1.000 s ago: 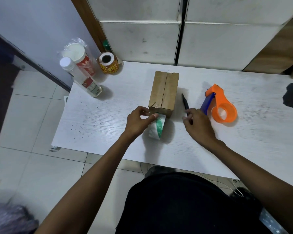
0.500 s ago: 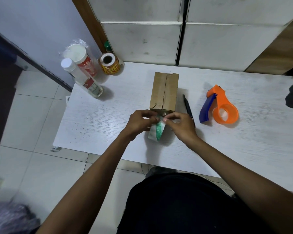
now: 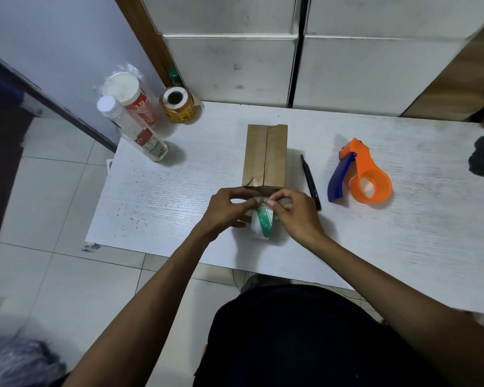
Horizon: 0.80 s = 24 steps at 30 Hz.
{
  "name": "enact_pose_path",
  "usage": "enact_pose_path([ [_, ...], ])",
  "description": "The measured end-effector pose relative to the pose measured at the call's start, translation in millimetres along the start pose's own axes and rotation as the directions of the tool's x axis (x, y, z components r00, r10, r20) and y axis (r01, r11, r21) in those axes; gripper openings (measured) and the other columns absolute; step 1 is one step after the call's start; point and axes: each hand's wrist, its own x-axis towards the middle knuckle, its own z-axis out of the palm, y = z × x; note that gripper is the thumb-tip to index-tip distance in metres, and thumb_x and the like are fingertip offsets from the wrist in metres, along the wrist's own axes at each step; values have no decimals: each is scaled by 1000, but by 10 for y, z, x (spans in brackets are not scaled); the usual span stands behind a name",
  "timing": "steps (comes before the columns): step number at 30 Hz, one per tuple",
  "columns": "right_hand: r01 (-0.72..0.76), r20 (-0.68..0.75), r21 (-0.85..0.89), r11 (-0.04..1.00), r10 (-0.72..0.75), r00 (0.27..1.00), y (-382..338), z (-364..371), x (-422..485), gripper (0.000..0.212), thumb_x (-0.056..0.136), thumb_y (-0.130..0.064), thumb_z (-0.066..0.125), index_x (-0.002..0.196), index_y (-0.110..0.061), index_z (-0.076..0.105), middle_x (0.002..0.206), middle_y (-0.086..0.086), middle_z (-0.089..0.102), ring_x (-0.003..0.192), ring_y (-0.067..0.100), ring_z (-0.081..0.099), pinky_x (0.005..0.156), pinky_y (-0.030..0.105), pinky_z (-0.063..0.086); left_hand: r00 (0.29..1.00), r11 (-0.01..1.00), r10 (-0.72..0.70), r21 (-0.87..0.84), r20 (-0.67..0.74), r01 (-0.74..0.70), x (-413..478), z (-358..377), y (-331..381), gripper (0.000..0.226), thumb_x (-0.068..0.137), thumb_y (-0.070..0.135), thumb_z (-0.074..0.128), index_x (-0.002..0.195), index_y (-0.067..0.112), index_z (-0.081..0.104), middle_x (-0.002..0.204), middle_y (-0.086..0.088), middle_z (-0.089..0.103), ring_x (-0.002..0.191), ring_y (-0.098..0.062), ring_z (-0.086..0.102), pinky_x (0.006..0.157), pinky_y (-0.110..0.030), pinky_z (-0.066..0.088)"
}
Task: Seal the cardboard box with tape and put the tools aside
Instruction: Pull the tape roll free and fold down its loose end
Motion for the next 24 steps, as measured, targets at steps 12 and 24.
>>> enact_pose_path([
  [12,30,31,-29,999,-29,999,25,-5,-86,4,86,-16,71,87,-12,70,95,2,71,77,17,70,73,38,59,990,984,94,161,-106,-76,-5,98,99,42,93,53,60,113,18,74,109,2,73,70,-17,75,60,-31,63],
  [24,239,36,-98,966,-237,971,103,12,-250,4,85,-5,70,88,-4,67,93,5,62,77,16,67,72,26,58,890,835,454,364,-33,-413,-184,83,-154,12,78,12,85,85,10,76,88,-2,75,75,-14,74,75,-31,62],
])
